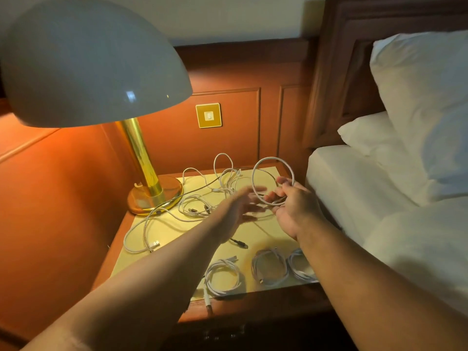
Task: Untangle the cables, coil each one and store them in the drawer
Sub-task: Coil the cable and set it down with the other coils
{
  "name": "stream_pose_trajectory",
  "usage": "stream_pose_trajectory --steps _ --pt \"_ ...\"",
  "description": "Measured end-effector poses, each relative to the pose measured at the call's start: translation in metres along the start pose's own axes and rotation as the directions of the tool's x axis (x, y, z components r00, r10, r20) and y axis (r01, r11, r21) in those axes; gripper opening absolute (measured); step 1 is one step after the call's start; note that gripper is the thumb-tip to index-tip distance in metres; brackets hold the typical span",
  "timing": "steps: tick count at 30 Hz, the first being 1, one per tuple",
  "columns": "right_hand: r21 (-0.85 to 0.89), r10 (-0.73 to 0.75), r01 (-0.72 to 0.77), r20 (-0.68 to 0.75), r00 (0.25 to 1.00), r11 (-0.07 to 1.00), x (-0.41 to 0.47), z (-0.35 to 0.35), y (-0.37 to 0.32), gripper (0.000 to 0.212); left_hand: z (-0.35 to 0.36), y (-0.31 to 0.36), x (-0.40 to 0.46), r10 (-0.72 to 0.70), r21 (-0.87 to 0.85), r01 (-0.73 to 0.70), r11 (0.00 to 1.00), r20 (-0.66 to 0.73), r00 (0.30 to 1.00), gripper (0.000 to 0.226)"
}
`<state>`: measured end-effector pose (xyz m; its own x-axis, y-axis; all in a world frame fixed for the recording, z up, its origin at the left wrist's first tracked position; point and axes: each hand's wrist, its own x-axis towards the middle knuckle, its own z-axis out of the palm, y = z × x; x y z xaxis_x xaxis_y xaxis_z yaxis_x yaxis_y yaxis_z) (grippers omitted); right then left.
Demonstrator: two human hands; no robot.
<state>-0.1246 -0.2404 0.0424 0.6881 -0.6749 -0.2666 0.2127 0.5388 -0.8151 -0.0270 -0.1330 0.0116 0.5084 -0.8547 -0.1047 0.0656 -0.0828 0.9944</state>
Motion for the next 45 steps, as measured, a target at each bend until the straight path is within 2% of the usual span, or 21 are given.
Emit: stream_pose_trajectory --steps 1,3,5,8,11,13,15,17,18,19,20,22,24,26,30,35,38,40,42,45 --pt "0.096 0.03 -0.028 -0.016 0.999 0.995 0.001 0.0 -0.003 0.027 0.003 -0.005 0.001 -0.026 0.245 0.012 0.969 0.054 0.998 0.033" --pt "0.243 0.102 -0.089 -0.04 0.994 0.966 0.004 -0.003 -0.005 0.028 0.005 -0.017 0.009 -0.035 0.649 0.001 0.761 0.04 0.999 0.036" --pt "0.294 0.168 -0.145 -0.053 0.984 0.945 0.007 -0.006 -0.004 0.03 0.002 -0.029 0.019 0.083 0.806 -0.017 0.591 -0.04 0.996 0.036" --pt "0.157 0.253 -0.242 -0.054 0.966 0.957 0.008 -0.01 0.001 0.028 -0.01 -0.044 0.033 0.199 0.857 -0.002 0.515 -0.118 0.973 0.02" --pt "-0.195 0.357 -0.348 0.01 0.934 0.917 0.006 -0.01 0.008 0.016 -0.017 -0.047 0.035 0.241 0.867 -0.037 0.496 -0.097 0.966 0.009" --pt "-0.459 0.429 -0.366 0.036 0.903 0.81 0.006 -0.008 0.015 0.013 -0.023 -0.049 0.037 0.264 0.87 -0.102 0.483 -0.034 0.964 0.02" --pt "-0.64 0.492 -0.364 0.025 0.87 0.677 0.009 -0.006 0.02 0.026 -0.029 -0.052 0.045 0.237 0.875 -0.104 0.474 -0.013 0.971 0.03" --pt "-0.76 0.562 -0.335 0.048 0.825 0.557 0.008 -0.003 0.017 0.035 -0.033 -0.05 0.049 0.193 0.864 -0.064 0.5 -0.039 0.981 0.028" --pt "-0.812 0.582 -0.294 0.068 0.811 0.505 0.005 0.0 0.015 0.031 -0.036 -0.05 0.051 0.196 0.865 -0.064 0.498 -0.04 0.98 0.022" --pt "-0.87 0.559 -0.218 0.077 0.825 0.441 0.003 0.004 0.013 0.027 -0.038 -0.051 0.052 0.203 0.865 -0.068 0.496 -0.039 0.978 0.018" --pt "-0.929 0.484 -0.101 0.091 0.87 0.355 0.0 0.007 0.012 0.025 -0.041 -0.053 0.053 0.217 0.855 -0.077 0.512 -0.042 0.975 0.018" --pt "-0.971 0.242 0.16 0.201 0.949 0.179 -0.002 0.012 0.014 0.025 -0.043 -0.057 0.052 0.251 0.823 -0.099 0.559 -0.054 0.966 0.02" --pt "-0.946 0.05 0.304 0.311 0.949 0.113 -0.003 0.012 0.019 0.032 -0.042 -0.055 0.051 0.234 0.772 -0.061 0.633 -0.115 0.966 0.016" --pt "-0.915 -0.057 0.368 0.364 0.93 0.164 -0.005 0.009 0.02 0.038 -0.044 -0.058 0.053 0.215 0.702 -0.019 0.712 -0.191 0.958 0.008" --pt "-0.787 -0.245 0.419 0.342 0.907 0.452 -0.006 -0.001 0.018 0.035 -0.048 -0.066 0.056 0.279 0.695 -0.031 0.719 -0.248 0.928 0.012" --pt "-0.434 -0.255 0.393 0.343 0.904 0.811 0.0 -0.002 0.021 0.044 -0.045 -0.068 0.056 0.284 0.658 -0.015 0.753 -0.304 0.909 0.011" --pt "-0.185 -0.212 0.241 0.161 0.964 0.953 -0.002 0.01 0.015 0.05 -0.049 -0.072 0.06 0.221 0.629 0.054 0.775 -0.351 0.91 0.014" --pt "-0.169 -0.12 0.123 0.028 0.992 0.978 0.001 0.014 0.013 0.048 -0.048 -0.07 0.06 0.176 0.589 0.1 0.802 -0.393 0.903 0.013" --pt "-0.323 -0.01 -0.016 -0.077 0.997 0.946 0.007 0.015 0.012 0.044 -0.047 -0.071 0.06 0.177 0.558 0.084 0.826 -0.396 0.901 0.011" --pt "-0.645 0.201 -0.161 -0.012 0.979 0.747 0.015 0.013 0.014 0.031 -0.044 -0.068 0.057 0.226 0.571 0.02 0.821 -0.357 0.906 0.038"
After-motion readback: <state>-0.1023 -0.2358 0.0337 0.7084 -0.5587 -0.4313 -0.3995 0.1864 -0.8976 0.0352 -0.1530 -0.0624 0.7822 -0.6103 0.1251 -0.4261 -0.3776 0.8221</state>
